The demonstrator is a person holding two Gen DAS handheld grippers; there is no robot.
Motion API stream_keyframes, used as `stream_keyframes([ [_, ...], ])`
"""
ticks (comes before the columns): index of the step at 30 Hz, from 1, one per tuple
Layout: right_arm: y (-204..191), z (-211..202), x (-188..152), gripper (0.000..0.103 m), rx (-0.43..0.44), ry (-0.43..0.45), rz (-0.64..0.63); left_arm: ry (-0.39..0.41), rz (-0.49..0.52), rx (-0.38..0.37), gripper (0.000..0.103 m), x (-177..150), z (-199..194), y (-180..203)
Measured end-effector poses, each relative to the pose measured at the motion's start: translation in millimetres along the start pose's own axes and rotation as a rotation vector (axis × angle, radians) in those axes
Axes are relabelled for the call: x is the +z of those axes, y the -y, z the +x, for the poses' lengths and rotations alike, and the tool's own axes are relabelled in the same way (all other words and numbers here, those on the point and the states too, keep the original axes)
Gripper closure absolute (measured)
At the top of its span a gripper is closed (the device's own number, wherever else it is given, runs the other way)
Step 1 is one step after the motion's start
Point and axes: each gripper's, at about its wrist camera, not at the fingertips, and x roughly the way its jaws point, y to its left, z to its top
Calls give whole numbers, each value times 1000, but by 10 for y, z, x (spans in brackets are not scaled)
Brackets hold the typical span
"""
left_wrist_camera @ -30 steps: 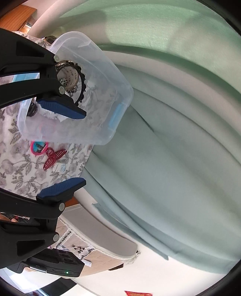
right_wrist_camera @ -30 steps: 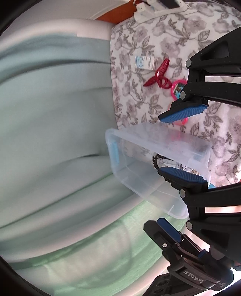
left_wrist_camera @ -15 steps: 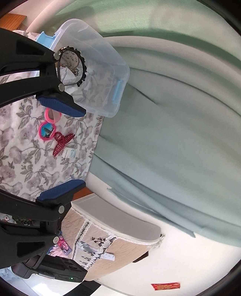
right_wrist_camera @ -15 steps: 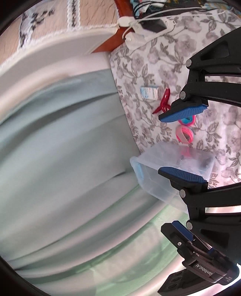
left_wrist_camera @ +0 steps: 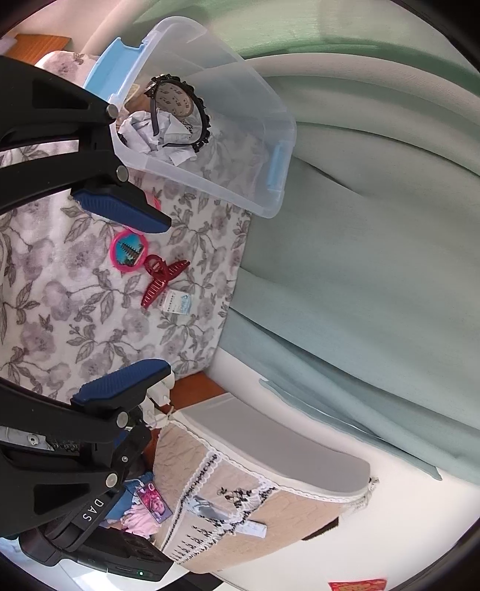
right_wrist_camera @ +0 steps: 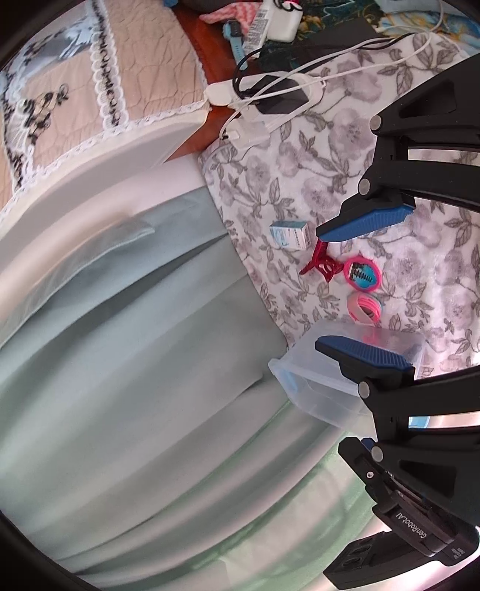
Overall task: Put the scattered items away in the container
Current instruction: 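Move both tools back toward the pink hair ties and mirror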
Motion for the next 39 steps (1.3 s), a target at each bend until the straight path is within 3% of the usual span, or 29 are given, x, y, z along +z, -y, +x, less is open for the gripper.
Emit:
stream_keyframes([
  [6,153,158,-66,42,-16,-46,27,-79,-15,40,31,-102,263,-36],
  [27,679,1076,-369,42,-108,-264,106,-390,-38,114,30,-646,1498,-325],
  [32,733,1290,-442,42,-127,-312,101,-415,-37,146,30,-727,1713,-422],
  [39,740,1581,-522,42,-137,-372,75,-344,44,266,30,-688,1849,-466],
])
